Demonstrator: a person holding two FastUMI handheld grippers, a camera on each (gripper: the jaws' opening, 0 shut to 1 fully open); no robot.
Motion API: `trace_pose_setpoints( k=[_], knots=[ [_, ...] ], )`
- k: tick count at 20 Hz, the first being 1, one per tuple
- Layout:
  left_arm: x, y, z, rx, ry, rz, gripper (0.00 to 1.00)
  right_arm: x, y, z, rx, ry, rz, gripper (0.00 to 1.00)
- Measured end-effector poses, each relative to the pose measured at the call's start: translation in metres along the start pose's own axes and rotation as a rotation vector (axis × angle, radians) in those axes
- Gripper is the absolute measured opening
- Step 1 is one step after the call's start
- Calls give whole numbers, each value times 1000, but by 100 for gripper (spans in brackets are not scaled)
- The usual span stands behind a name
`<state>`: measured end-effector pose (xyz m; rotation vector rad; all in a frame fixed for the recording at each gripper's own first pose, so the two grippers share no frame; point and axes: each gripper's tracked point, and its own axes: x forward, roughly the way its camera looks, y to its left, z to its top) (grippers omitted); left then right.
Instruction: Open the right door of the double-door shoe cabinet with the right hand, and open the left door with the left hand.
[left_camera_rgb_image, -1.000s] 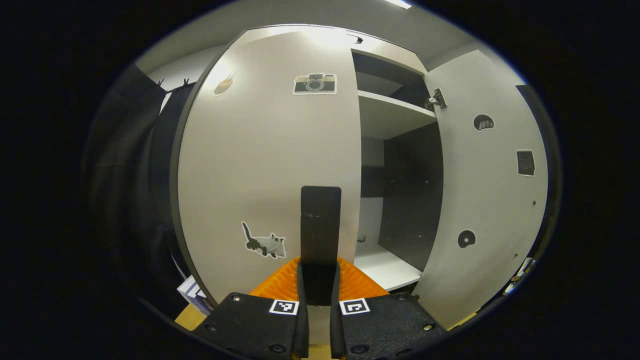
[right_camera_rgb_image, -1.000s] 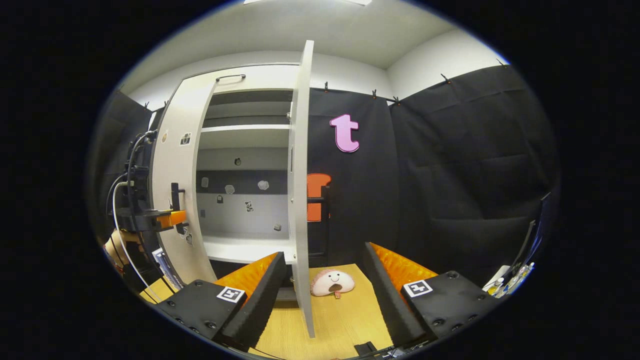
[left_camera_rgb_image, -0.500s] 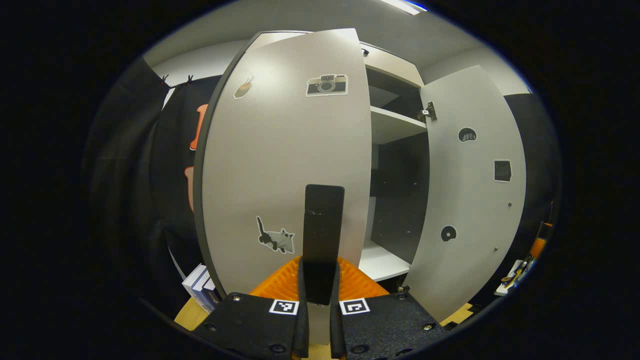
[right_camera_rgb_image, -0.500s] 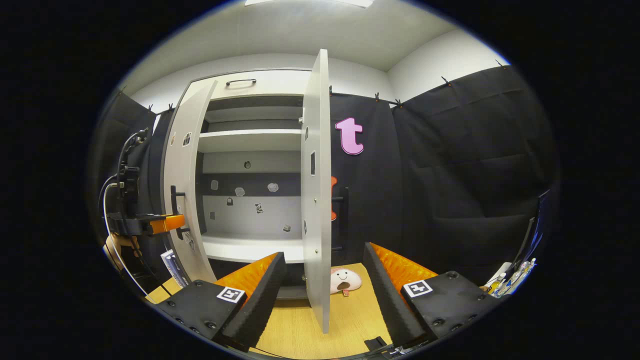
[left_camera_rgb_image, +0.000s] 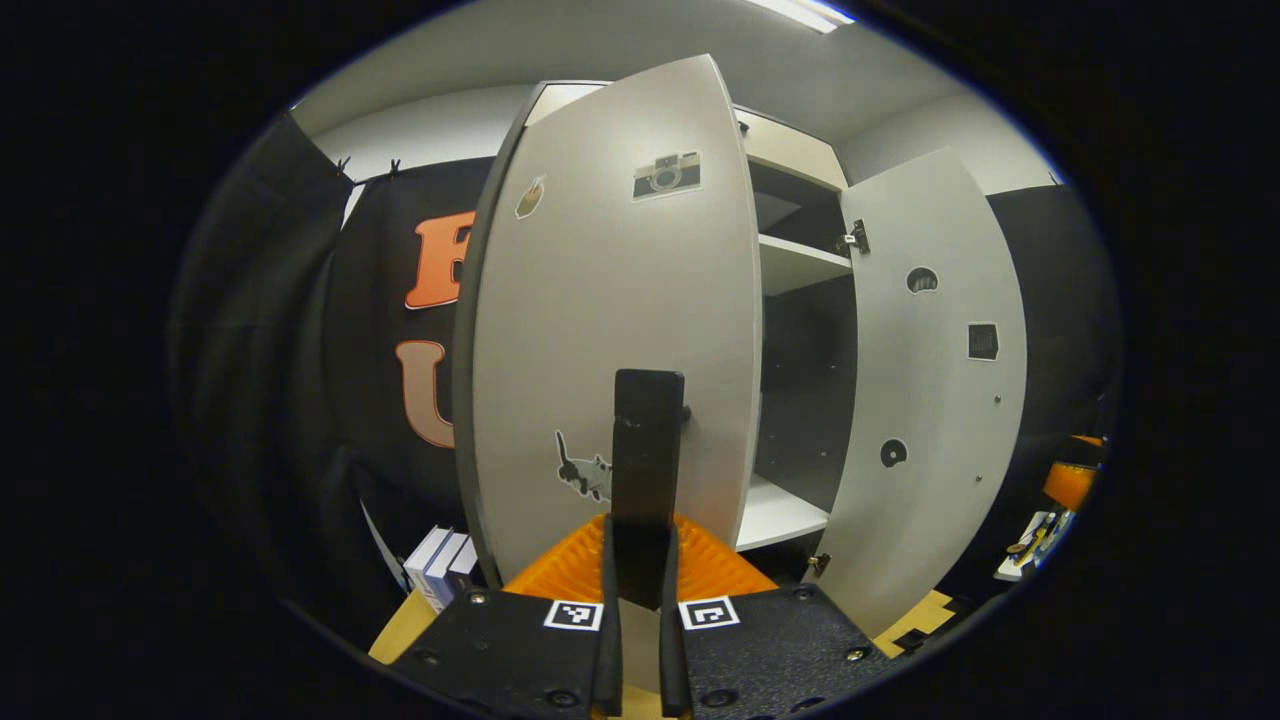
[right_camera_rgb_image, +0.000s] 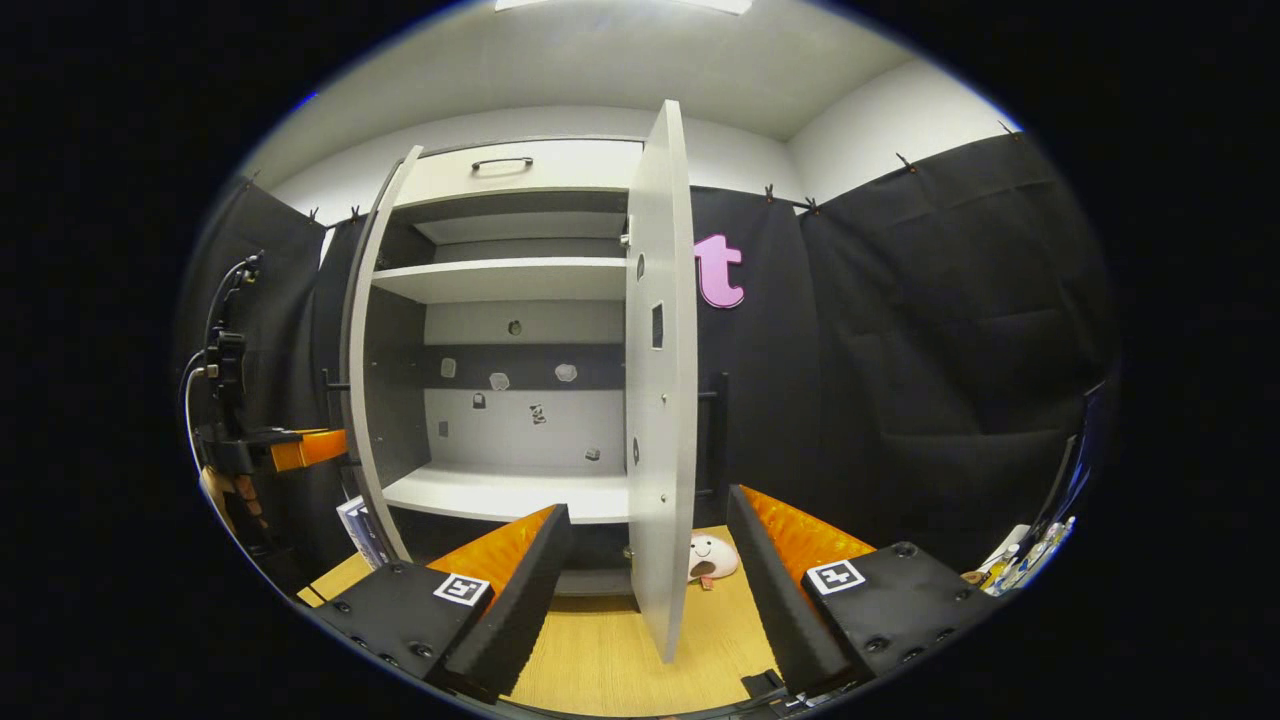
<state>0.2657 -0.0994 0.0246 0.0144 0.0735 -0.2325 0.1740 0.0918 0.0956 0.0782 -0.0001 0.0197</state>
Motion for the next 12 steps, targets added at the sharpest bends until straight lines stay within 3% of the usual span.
trace_pose_setpoints(
  k=[12],
  knots=[
    [-10, 37, 4, 63, -14, 135, 2, 7, 16, -4, -21, 18, 45, 100]
  ],
)
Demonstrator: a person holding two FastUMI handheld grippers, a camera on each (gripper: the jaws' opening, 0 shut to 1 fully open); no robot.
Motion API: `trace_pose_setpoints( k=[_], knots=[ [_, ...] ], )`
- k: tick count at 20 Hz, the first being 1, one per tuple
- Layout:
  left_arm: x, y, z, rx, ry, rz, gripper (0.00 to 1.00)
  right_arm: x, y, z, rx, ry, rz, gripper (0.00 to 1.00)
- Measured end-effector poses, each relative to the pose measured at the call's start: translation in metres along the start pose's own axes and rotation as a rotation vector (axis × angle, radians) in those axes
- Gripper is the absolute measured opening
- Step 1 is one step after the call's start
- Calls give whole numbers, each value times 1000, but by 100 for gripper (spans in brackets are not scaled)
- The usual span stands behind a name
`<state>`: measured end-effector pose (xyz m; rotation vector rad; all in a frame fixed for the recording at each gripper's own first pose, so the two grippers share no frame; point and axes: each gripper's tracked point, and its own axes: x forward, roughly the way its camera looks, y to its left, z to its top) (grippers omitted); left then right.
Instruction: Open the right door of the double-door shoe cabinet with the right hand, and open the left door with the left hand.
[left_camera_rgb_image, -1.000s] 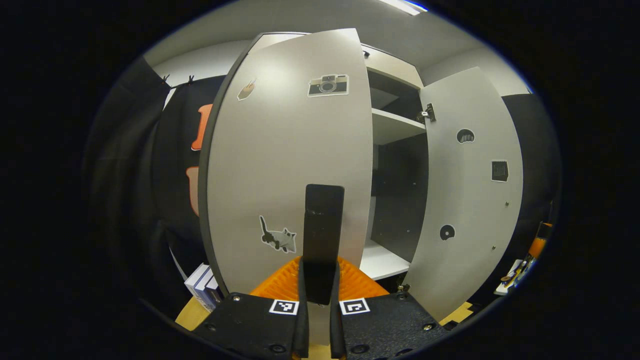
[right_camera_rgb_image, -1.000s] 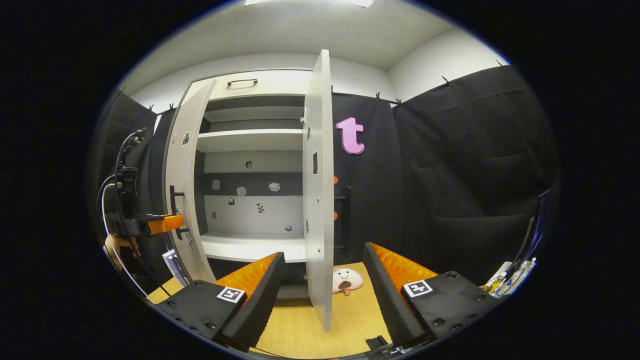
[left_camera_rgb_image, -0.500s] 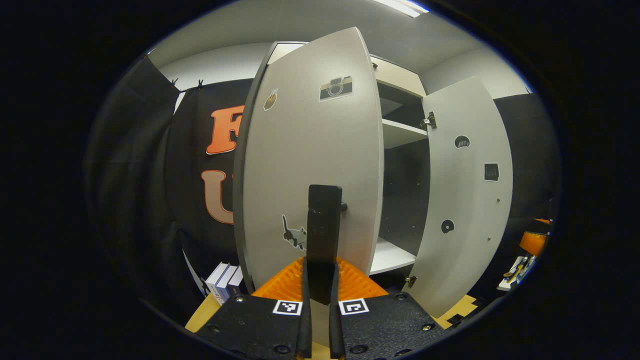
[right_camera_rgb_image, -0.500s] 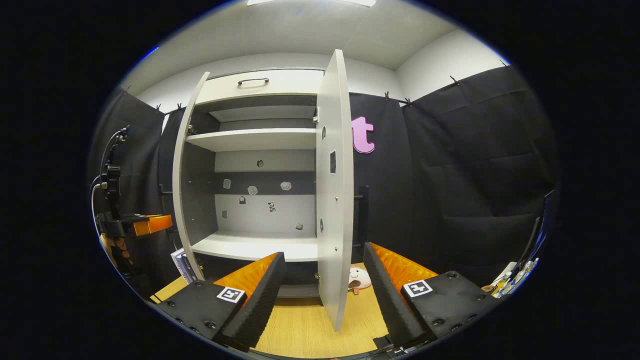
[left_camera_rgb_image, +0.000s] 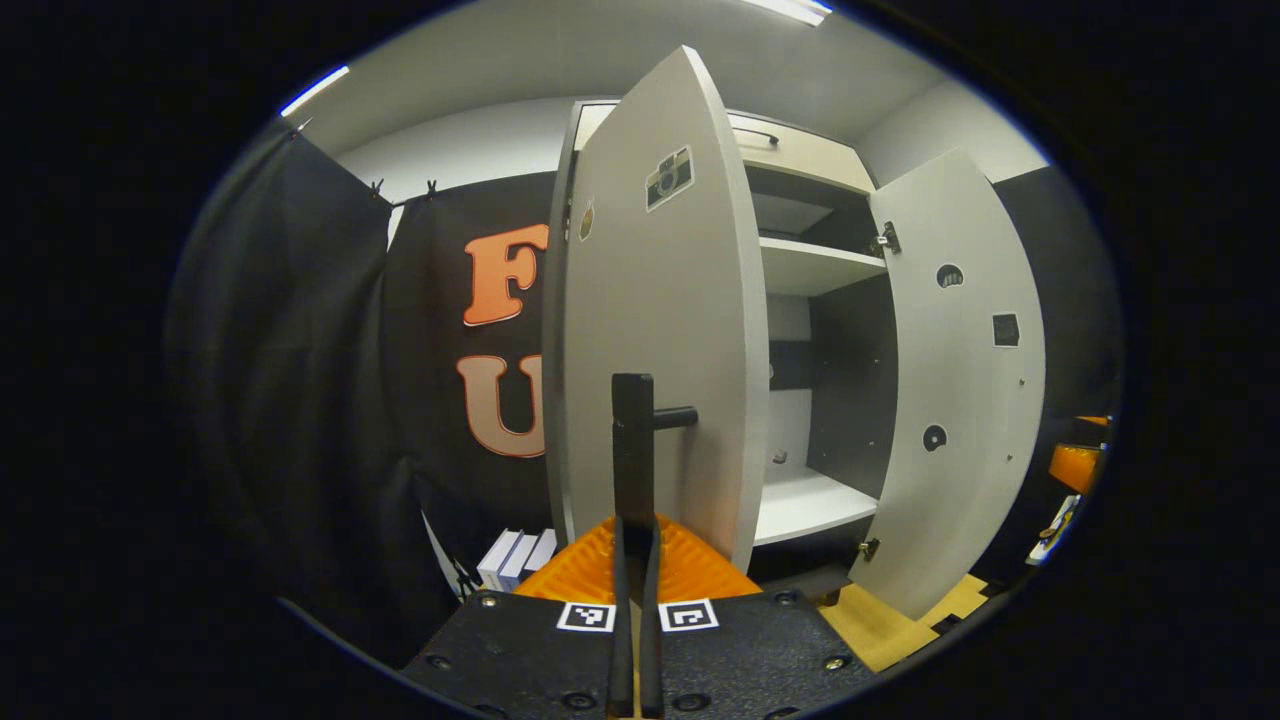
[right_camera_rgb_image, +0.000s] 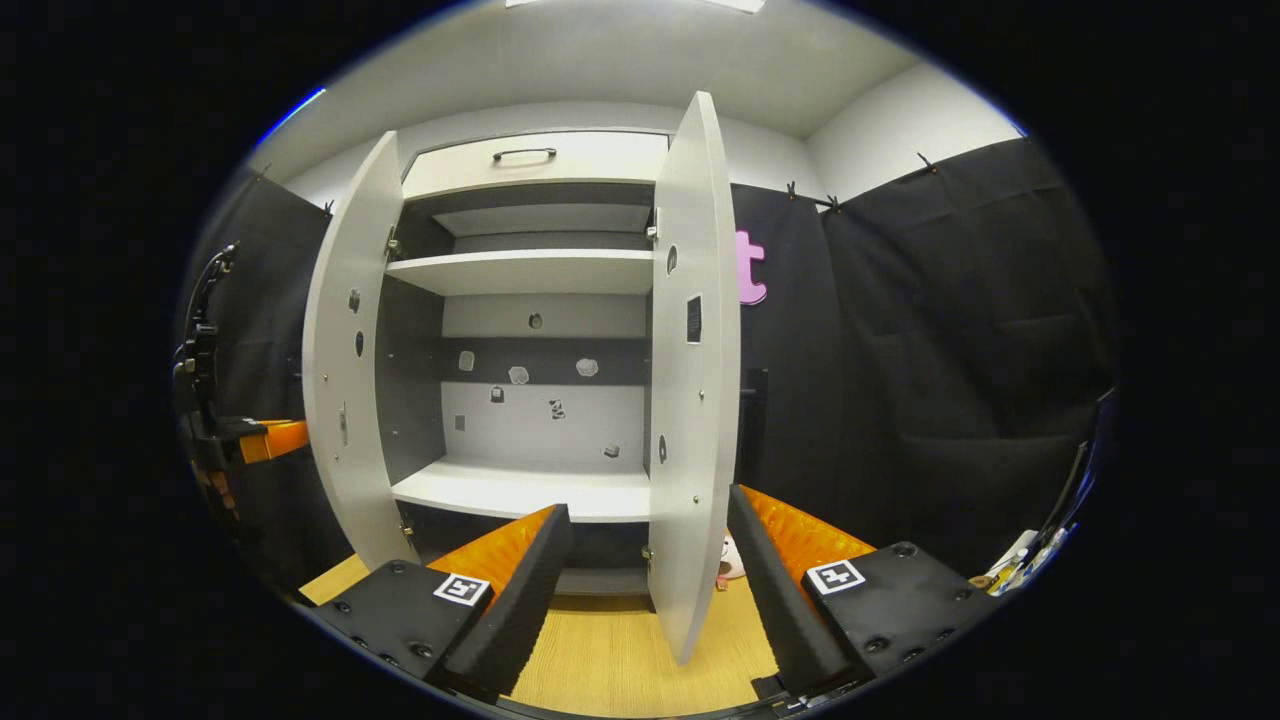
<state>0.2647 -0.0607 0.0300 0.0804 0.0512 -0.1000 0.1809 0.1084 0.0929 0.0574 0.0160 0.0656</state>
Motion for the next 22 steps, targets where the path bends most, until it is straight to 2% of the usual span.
trace_pose_setpoints(
  k=[4, 7, 17, 18, 20, 21, 22],
  knots=[
    [-1, -2, 0, -51, -2, -4, 1, 2, 7, -1, 2, 3, 25, 99],
    [-2, 2, 0, -32, -5, 13, 1, 2, 7, -2, -3, 1, 25, 99],
    [-4, 25, 1, -65, -19, 115, 0, 6, 2, -5, -1, 8, 5, 99],
    [-5, 24, 2, -72, -20, 112, 0, 7, 3, -6, 0, 11, 7, 94],
    [-4, 23, 1, -86, -20, 106, 0, 9, 8, -7, 3, 15, 18, 94],
    [-4, 23, 1, -90, -19, 106, 0, 9, 10, -8, 4, 17, 24, 99],
    [-5, 23, 1, -92, -20, 107, 0, 10, 11, -8, 3, 18, 28, 99]
  ],
)
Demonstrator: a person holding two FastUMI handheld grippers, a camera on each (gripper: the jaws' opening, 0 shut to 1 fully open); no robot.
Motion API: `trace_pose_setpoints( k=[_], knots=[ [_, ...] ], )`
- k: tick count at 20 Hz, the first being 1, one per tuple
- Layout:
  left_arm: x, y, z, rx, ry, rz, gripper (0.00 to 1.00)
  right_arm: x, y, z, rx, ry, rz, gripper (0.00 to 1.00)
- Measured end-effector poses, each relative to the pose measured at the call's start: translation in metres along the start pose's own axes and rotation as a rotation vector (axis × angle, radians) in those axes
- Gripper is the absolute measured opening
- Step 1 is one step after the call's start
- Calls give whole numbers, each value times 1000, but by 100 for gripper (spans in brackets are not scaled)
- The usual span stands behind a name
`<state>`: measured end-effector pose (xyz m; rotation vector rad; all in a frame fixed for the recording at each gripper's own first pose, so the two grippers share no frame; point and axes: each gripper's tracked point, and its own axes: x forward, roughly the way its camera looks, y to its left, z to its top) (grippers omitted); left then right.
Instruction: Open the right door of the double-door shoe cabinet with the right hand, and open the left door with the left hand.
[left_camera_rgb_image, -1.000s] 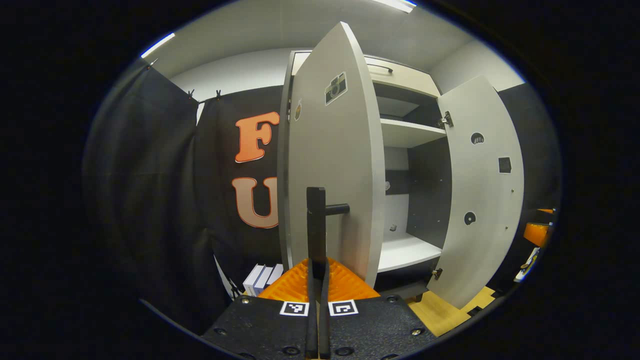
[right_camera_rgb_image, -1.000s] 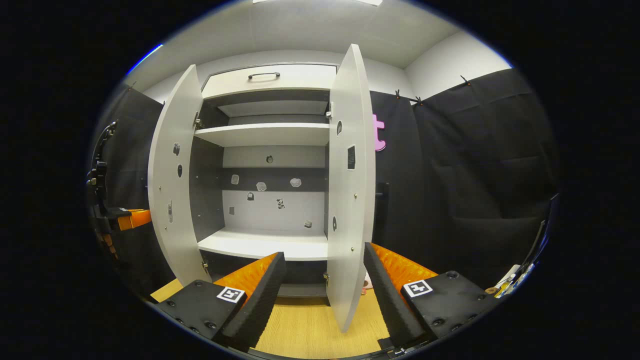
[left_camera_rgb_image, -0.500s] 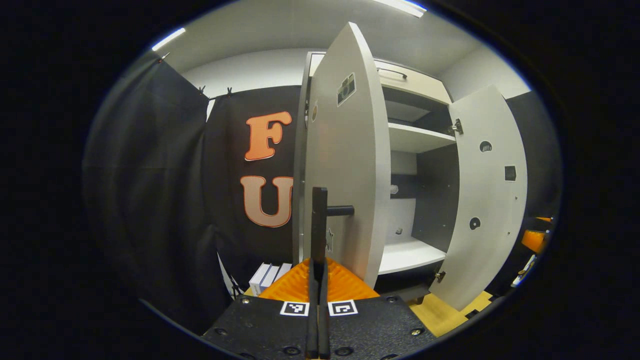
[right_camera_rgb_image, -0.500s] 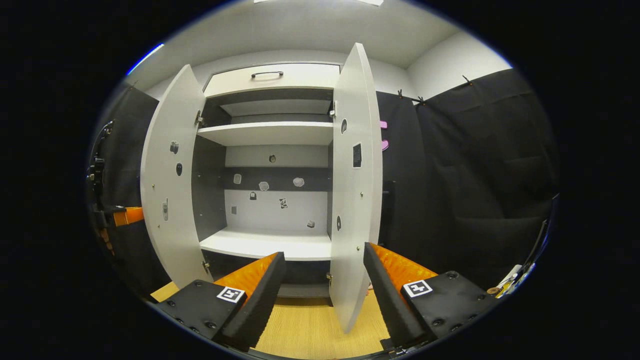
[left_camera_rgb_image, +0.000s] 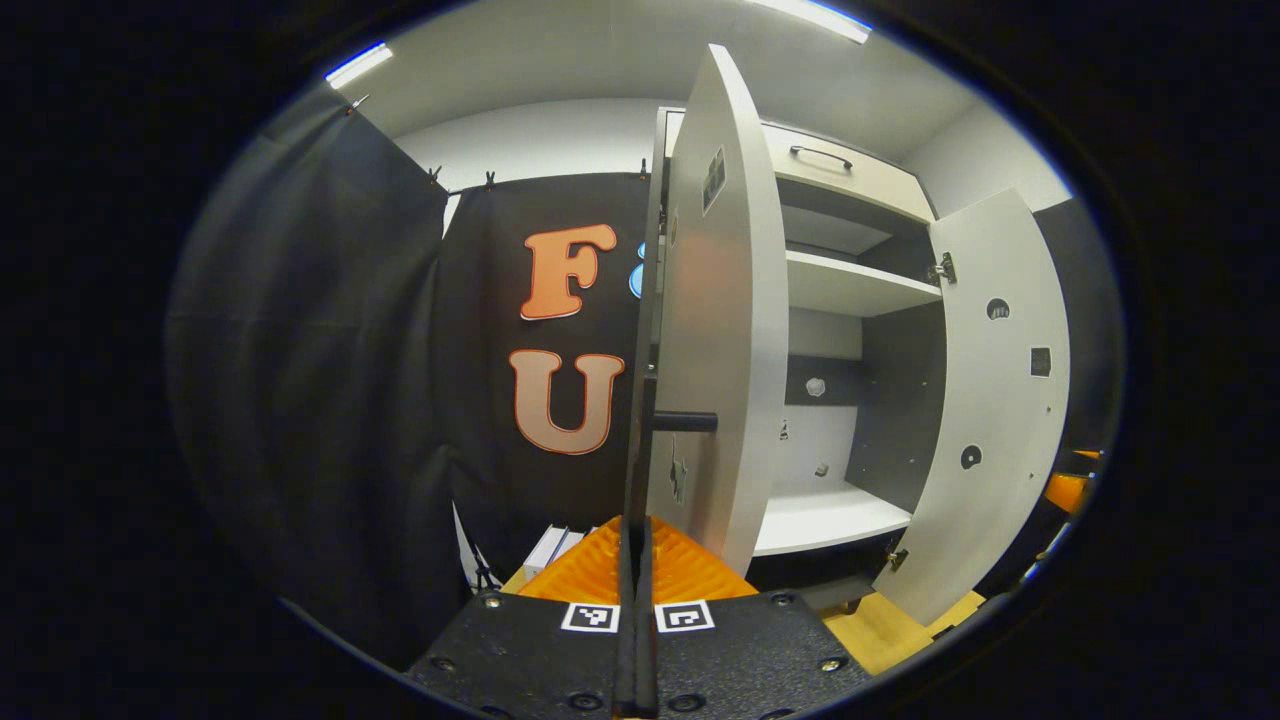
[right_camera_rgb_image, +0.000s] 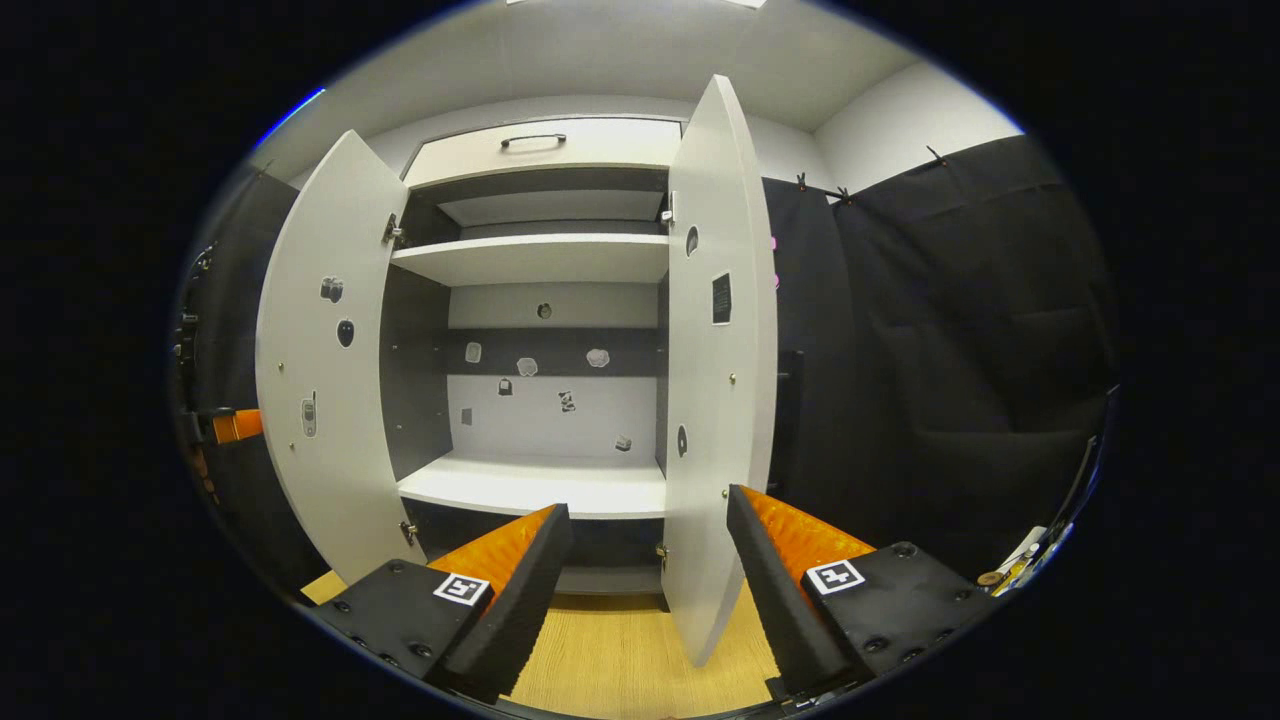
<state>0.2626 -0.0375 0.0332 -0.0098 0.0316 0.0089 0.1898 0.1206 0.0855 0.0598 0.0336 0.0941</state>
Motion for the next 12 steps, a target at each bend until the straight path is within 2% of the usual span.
trace_pose_setpoints(
  k=[1, 3, 4, 6, 12],
  knots=[
    [-1, 1, 0, 2, 1, 2, 0, 0, 0, -1, -1, 2, 0, 94],
    [-1, 4, -1, 7, 3, 11, 0, 0, 0, -3, -1, 7, -1, 94],
    [-2, 6, -2, 9, 6, 20, 0, 1, 0, -4, 0, 10, -1, 99],
    [-5, 9, -2, 8, 10, 33, 0, 1, 0, -5, -2, 14, -5, 99],
    [-12, -5, 5, -26, -17, -7, 0, 3, -1, -5, -2, 19, -12, 99]
  ],
)
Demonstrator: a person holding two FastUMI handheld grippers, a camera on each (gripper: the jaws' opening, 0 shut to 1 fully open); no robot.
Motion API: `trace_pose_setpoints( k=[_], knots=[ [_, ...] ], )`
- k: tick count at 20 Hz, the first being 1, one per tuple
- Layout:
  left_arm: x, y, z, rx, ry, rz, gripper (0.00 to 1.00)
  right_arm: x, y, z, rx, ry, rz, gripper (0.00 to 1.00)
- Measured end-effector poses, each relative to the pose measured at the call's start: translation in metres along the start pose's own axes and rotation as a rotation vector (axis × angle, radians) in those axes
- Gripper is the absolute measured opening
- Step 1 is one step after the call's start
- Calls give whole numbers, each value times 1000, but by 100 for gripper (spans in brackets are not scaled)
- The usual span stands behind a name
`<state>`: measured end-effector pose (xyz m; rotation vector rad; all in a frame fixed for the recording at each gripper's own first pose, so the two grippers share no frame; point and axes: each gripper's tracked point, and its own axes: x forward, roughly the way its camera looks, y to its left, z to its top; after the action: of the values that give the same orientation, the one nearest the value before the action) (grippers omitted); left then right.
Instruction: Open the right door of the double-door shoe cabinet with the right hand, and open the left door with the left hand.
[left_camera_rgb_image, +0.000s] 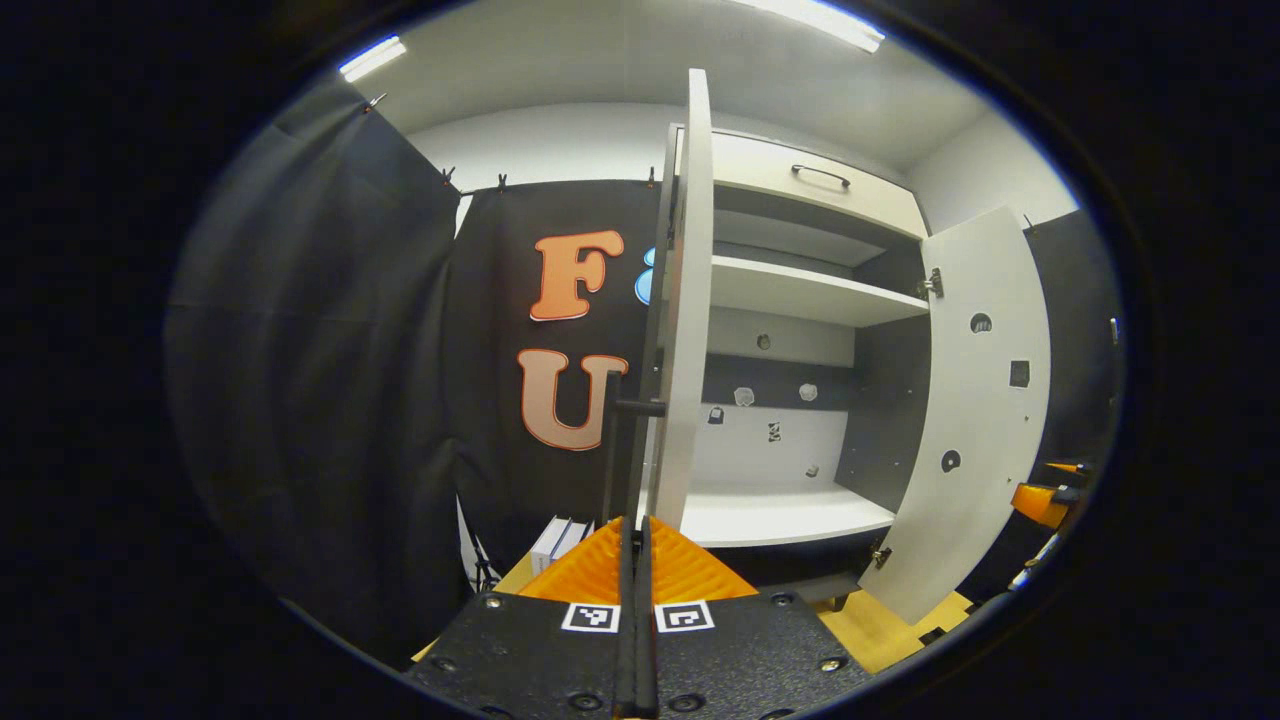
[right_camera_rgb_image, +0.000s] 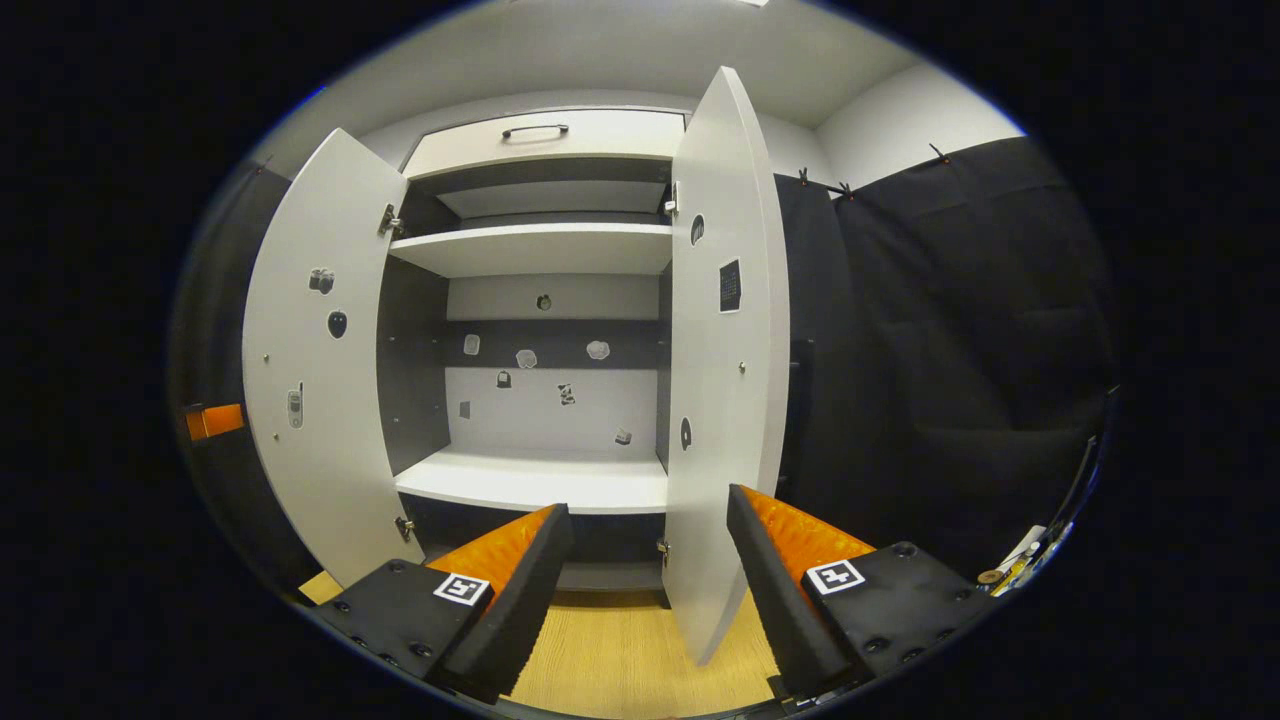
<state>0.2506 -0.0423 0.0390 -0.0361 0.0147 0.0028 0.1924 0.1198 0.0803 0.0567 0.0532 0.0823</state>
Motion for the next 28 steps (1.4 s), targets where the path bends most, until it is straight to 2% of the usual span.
trace_pose_setpoints(
  k=[6, 8, 9, 10, 11, 12, 13, 14, 18, 20, 21, 22, 28],
  knots=[
    [-7, -5, 2, -10, -1, 9, 0, -4, -5, 2, -5, -6, -20, 99],
    [-9, -12, 3, -22, -6, -11, 0, -7, -9, 1, -5, 0, -33, 99],
    [-9, -16, 4, -26, -9, -22, 5, -9, -11, 1, -4, 2, -40, 99],
    [-8, -17, 5, -27, -14, -28, 5, -11, -13, 1, -5, 2, -47, 99],
    [-8, -20, 5, -26, -16, -41, 29, -13, -15, 1, -6, 2, -54, 99],
    [-8, -22, 5, -22, -19, -47, 30, -14, -17, 1, -6, -1, -59, 99],
    [-10, -22, 6, -21, -23, -52, 42, -15, -19, 2, -5, -6, -62, 99],
    [-8, -23, 5, -23, -23, -52, 46, -17, -18, 3, -3, -10, -65, 99],
    [-9, -26, 3, -15, -11, -47, 82, -23, -23, 4, 4, -20, -77, 99],
    [-8, -24, 3, 7, -15, -45, 85, -26, -25, 4, 3, -22, -82, 99],
    [-7, -24, 4, 15, -18, -44, 92, -27, -27, 4, 0, -21, -88, 99],
    [-7, -24, 4, 21, -22, -47, 94, -27, -28, 4, -2, -21, -95, 99],
    [-6, -31, 3, 10, -17, -64, 95, -29, -28, 1, 0, -13, -99, 99]
  ],
)
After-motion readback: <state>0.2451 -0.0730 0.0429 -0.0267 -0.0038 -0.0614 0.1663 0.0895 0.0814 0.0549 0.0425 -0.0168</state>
